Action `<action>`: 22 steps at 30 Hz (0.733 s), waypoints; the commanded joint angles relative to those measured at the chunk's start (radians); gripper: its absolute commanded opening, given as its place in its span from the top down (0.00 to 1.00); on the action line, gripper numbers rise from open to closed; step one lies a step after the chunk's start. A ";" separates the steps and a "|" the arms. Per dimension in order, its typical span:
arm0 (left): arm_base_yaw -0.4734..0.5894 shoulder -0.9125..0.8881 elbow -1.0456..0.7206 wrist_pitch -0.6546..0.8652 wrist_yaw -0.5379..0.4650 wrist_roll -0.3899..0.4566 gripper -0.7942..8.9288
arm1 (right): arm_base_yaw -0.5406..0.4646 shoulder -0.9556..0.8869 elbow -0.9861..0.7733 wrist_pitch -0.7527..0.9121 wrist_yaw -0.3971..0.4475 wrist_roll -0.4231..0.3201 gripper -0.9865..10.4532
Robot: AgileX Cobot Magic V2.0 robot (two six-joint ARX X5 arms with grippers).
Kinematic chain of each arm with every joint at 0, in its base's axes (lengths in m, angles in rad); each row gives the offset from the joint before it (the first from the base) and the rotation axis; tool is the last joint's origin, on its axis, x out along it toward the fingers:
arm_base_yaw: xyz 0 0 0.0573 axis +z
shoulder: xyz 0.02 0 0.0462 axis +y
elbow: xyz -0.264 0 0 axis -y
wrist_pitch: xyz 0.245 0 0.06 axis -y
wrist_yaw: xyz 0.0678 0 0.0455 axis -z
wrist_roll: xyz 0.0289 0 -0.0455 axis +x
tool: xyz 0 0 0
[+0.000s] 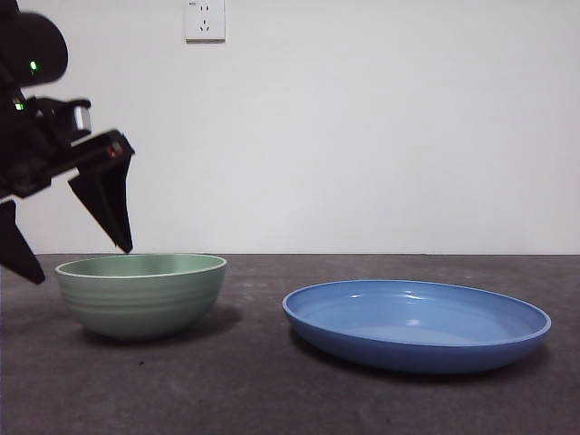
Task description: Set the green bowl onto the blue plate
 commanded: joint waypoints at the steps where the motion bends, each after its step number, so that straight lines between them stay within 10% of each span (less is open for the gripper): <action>1: -0.003 0.044 0.020 0.016 -0.003 -0.006 0.31 | 0.001 0.003 0.016 0.006 -0.003 -0.008 0.41; 5: -0.003 0.063 0.020 0.032 -0.001 -0.006 0.35 | 0.001 0.003 0.016 0.006 -0.003 -0.008 0.41; 14: -0.008 0.063 0.020 0.035 0.008 -0.025 0.84 | 0.001 0.003 0.016 0.006 -0.003 -0.008 0.41; 22: -0.008 0.063 0.021 0.035 0.008 -0.030 0.90 | 0.001 0.003 0.016 -0.008 -0.003 -0.008 0.41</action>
